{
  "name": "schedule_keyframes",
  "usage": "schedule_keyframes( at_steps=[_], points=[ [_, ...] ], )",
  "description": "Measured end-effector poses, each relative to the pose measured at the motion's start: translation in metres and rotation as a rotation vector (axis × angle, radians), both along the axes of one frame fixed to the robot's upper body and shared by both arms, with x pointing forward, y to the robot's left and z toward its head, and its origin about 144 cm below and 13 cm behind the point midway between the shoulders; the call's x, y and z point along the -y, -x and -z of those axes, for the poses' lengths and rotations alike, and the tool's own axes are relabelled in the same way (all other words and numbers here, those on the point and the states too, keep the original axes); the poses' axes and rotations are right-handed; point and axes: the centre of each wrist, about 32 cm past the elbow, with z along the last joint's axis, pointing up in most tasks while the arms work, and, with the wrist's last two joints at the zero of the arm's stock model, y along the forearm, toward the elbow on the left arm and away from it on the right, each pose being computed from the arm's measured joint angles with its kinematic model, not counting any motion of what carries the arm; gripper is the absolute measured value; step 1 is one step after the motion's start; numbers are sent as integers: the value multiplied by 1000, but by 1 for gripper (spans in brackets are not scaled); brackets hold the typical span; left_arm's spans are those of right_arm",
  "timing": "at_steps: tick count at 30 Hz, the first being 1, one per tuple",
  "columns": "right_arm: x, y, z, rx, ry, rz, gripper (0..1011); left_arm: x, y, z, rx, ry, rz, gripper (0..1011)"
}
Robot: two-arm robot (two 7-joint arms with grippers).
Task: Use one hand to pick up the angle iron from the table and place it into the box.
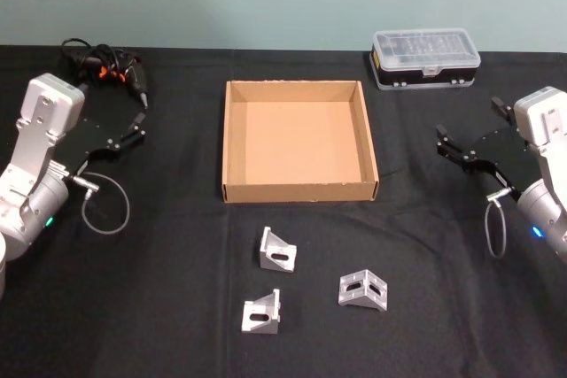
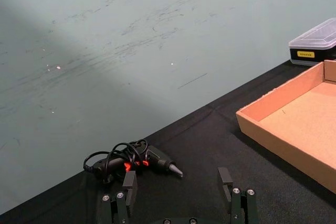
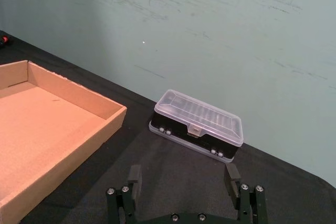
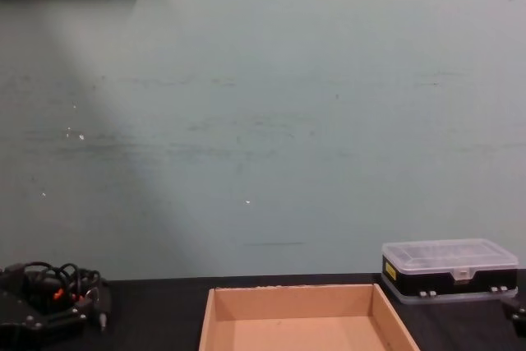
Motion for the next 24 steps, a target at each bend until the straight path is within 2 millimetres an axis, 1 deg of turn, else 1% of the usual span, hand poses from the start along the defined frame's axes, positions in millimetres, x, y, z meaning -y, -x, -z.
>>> schedule_keyframes(
  at_steps=[24],
  points=[
    [0, 0, 0, 0, 0, 0, 1000, 0, 0, 0, 0, 0, 0, 1000]
  ],
)
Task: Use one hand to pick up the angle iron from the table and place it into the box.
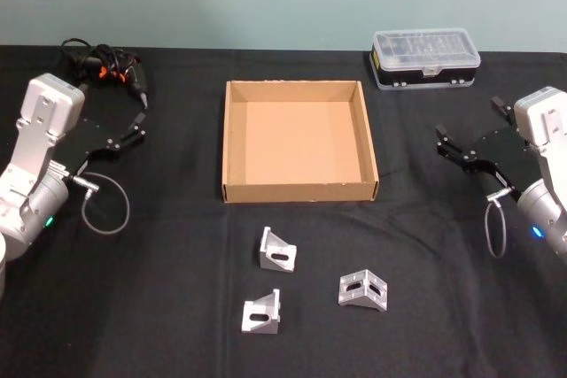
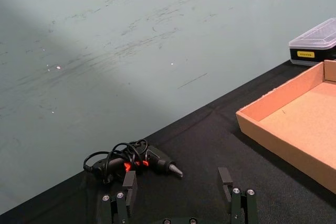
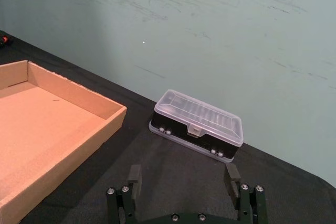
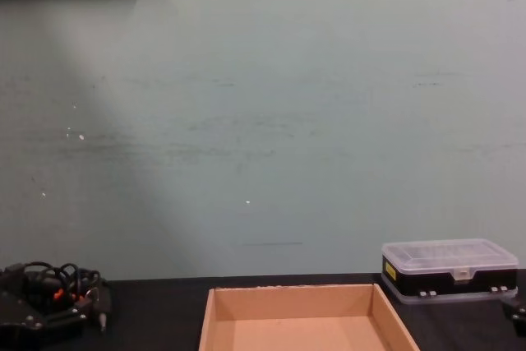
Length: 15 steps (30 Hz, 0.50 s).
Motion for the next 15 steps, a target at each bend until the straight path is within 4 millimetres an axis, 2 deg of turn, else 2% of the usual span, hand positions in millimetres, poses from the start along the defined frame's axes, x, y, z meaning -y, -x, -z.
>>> schedule_keyframes(
  at_steps=[15],
  points=[
    [0, 0, 0, 0, 0, 0, 1000, 0, 0, 0, 0, 0, 0, 1000]
  ],
)
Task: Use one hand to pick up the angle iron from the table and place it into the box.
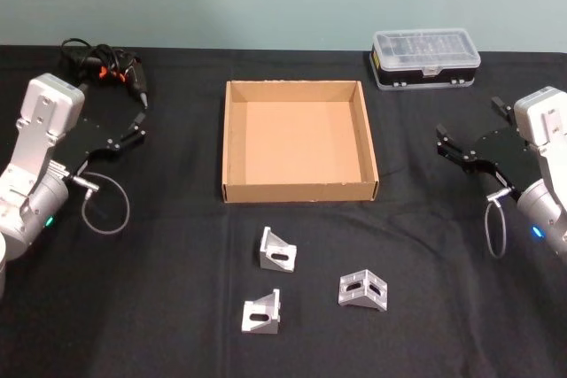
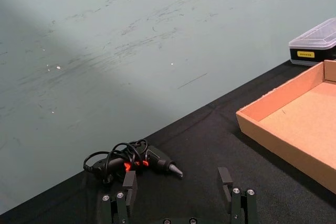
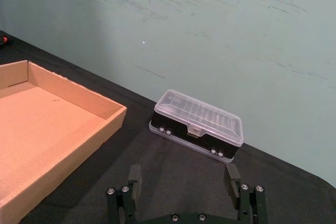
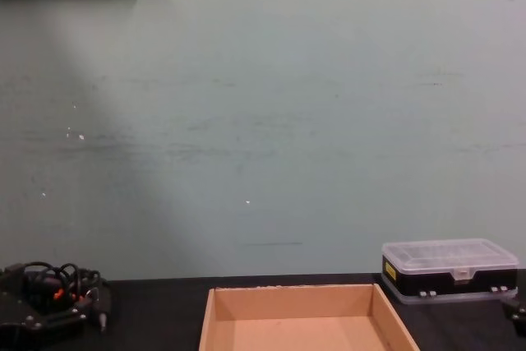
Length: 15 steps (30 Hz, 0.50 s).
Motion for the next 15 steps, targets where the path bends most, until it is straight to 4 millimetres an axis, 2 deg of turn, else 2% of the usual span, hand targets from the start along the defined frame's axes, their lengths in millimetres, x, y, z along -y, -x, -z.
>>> schedule_keyframes(
  at_steps=[15],
  points=[
    [0, 0, 0, 0, 0, 0, 1000, 0, 0, 0, 0, 0, 0, 1000]
  ],
)
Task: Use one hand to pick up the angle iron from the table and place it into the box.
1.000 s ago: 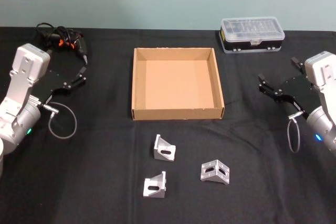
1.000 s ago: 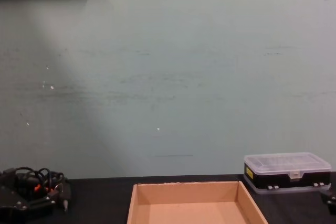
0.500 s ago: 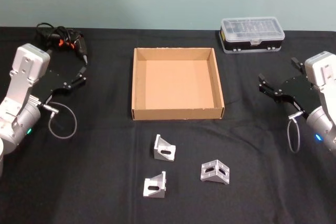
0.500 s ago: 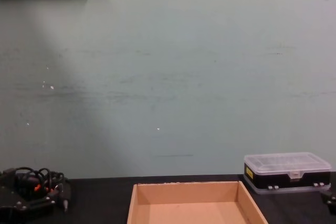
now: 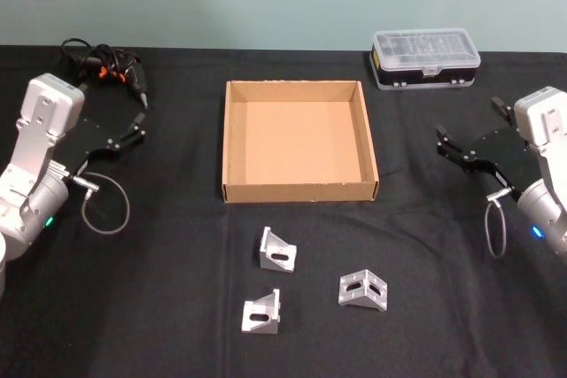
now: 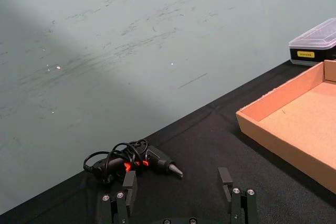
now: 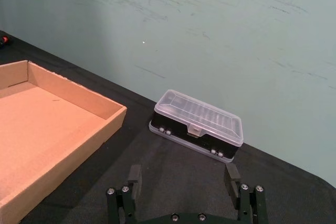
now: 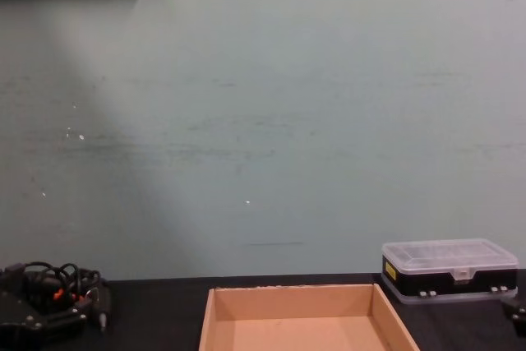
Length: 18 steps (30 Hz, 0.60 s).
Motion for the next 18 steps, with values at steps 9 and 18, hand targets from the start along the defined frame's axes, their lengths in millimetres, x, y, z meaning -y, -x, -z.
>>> schedule_keyframes(
  at_steps=[9, 18],
  points=[
    [0, 0, 0, 0, 0, 0, 1000, 0, 0, 0, 0, 0, 0, 1000],
    [6, 3, -13, -3, -96, -20, 1000, 0, 0, 0, 0, 0, 0, 1000]
  ],
)
